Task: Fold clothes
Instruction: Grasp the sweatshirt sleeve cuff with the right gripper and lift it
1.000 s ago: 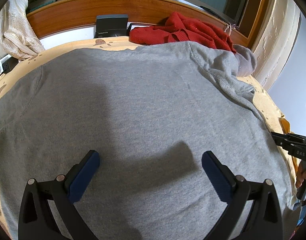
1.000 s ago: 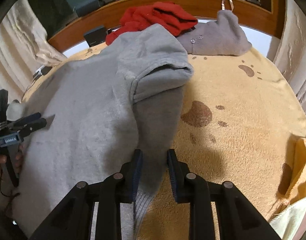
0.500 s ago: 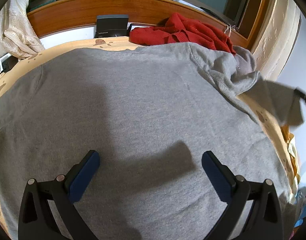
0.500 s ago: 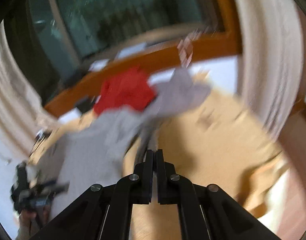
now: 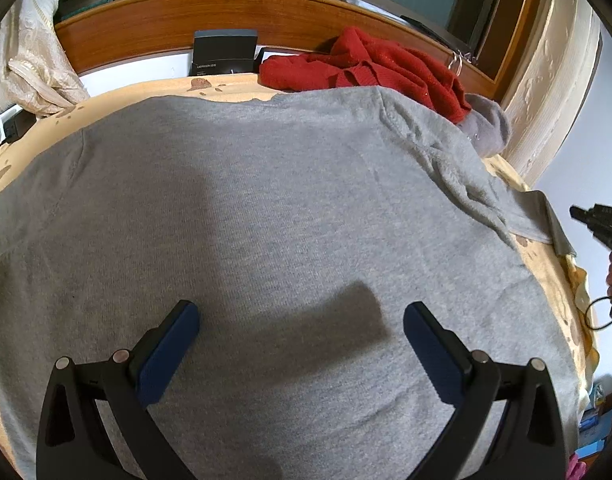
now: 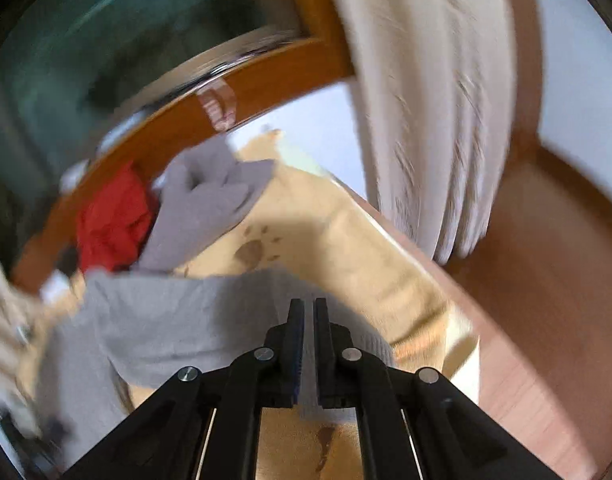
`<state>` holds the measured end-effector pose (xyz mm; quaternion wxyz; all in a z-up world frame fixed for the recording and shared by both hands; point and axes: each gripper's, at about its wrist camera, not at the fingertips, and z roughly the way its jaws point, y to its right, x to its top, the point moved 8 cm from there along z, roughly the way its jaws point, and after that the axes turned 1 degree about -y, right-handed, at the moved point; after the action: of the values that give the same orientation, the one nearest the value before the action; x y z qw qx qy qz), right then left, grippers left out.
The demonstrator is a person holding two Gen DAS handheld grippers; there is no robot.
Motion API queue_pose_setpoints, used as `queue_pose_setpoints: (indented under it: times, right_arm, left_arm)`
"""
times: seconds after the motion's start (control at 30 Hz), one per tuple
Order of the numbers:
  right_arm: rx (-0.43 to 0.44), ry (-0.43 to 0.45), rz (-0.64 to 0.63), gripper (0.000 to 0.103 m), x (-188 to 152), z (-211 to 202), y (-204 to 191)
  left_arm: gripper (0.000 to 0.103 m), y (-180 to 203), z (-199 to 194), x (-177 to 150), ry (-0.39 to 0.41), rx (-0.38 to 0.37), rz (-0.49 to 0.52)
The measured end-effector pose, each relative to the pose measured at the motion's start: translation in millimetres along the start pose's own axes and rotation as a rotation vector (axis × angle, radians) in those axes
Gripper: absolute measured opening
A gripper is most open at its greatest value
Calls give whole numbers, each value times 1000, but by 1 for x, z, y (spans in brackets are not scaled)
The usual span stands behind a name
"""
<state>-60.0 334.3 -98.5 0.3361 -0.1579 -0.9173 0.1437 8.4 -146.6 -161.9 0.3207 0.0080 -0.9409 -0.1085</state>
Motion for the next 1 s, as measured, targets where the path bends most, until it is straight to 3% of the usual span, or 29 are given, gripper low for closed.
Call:
queue_pose_setpoints:
  times: [0.13, 0.2, 0.27, 0.3, 0.33, 0.37, 0.53, 0.67, 0.73, 0.77, 0.8, 0.83, 1.0]
  right_arm:
    - [129, -15, 117, 5, -9, -15, 9]
    - [137, -14, 87, 8, -11, -22, 3]
    - [67, -7, -26, 32, -14, -24, -8]
    - [16, 7, -96, 66, -17, -24, -14]
    - [-34, 21, -166, 88, -20, -24, -20]
    - [-73, 32, -227, 88, -23, -22, -26]
    - [-185, 39, -438, 88, -38, 1, -53]
    - [-349, -55, -553, 85, -44, 43, -52]
    - [-383, -94, -550, 64, -44, 58, -44]
    - [-376, -102, -525, 63, -42, 60, -40]
    - [-369, -110, -500, 55, -40, 63, -35]
    - [-362, -117, -472, 39, -37, 64, -30]
    - [-262, -138, -289, 11, -16, 50, -6]
  left_arm:
    - [103, 1, 1, 1, -2, 6, 4]
    - [102, 1, 1, 1, -3, 9, 5]
    - [102, 1, 1, 1, -2, 7, 3]
    - [102, 1, 0, 1, -1, 4, 2]
    - [102, 1, 0, 1, -1, 3, 0]
    - [102, 1, 0, 1, 0, 3, 0]
    - [102, 2, 0, 1, 0, 4, 0]
    - [102, 2, -1, 0, 1, 2, -3]
    - [102, 2, -1, 1, 1, 1, -3]
    - [102, 2, -1, 1, 2, 1, -4]
    - [102, 2, 0, 1, 2, 0, -4]
    - [102, 2, 0, 1, 2, 0, -4]
    - [102, 2, 0, 1, 1, 3, -1]
